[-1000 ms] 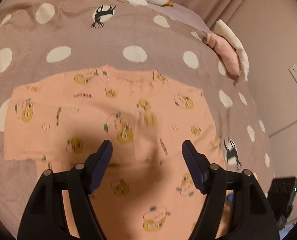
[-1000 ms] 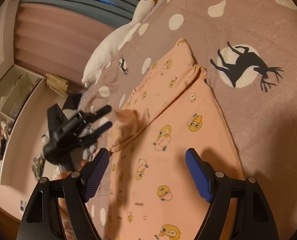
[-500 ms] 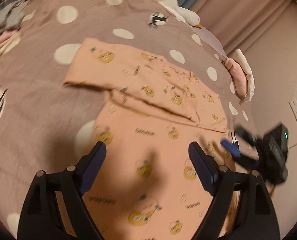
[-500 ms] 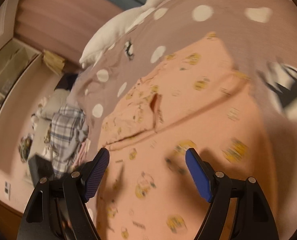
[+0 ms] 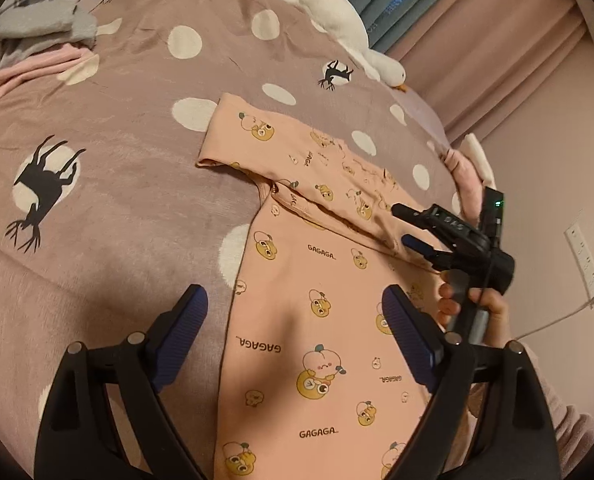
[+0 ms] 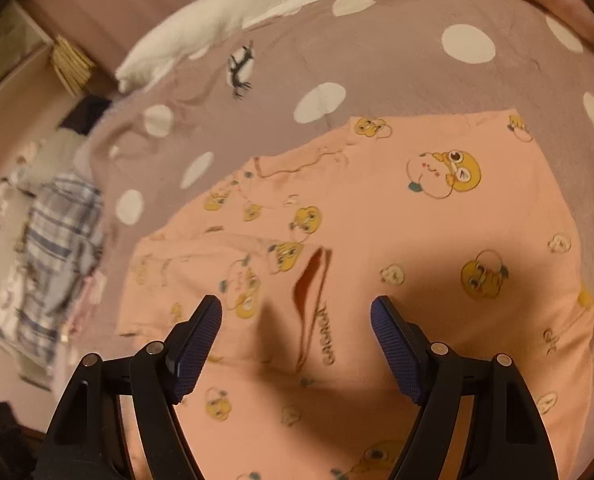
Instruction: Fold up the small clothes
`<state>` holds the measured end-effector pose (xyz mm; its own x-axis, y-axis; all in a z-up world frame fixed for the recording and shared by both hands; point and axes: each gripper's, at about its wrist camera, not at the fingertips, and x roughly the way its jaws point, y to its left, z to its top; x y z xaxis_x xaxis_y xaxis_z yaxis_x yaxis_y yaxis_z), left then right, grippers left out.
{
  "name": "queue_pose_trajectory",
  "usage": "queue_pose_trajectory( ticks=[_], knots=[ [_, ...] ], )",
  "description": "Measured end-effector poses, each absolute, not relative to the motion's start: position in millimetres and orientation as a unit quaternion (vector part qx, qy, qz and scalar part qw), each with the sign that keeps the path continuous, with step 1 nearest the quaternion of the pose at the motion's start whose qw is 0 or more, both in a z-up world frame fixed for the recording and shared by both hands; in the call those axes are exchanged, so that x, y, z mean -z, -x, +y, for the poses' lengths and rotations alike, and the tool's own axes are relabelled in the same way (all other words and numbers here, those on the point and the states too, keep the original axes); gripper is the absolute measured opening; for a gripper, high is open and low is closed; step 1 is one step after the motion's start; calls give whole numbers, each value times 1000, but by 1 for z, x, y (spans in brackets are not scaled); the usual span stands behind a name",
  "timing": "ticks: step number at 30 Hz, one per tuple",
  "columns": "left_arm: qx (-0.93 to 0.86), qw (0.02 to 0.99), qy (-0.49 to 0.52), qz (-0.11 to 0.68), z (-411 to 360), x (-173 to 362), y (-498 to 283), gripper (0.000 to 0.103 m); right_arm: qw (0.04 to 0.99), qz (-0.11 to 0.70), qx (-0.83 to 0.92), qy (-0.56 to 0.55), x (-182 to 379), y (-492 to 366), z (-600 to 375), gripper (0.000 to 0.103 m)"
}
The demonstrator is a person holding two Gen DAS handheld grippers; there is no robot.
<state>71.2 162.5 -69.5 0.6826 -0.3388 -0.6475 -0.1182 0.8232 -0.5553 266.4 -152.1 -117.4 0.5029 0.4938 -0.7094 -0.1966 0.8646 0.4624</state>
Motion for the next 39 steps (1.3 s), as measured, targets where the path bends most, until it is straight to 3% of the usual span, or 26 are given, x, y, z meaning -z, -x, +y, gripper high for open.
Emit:
queue_pose_trajectory(
  ticks=[2, 10, 12, 16, 18, 21, 39],
  knots=[
    [62, 872, 290, 389, 166, 68, -67, 89, 853, 454, -199, -160, 116, -267, -149, 79],
    [59, 874, 309, 371, 186, 67, -47, 89, 854, 479, -184, -91, 117, -279, -113, 56],
    [54, 874, 313, 368, 191, 68, -41, 89, 857, 485, -166, -60, 123, -281, -106, 43],
    [46, 873, 320, 365, 201, 71, -33, 89, 863, 479, -155, -43, 122, -280, -103, 34],
    [44, 871, 325, 366, 205, 73, -30, 89, 865, 476, -155, -39, 120, -278, -101, 21],
    [43, 870, 328, 366, 207, 73, -27, 89, 870, 468, -152, -30, 114, -274, -94, 12],
    [54, 856, 343, 383, 204, 81, -36, 89, 879, 431, -188, -83, 68, -269, -104, 9]
  ],
)
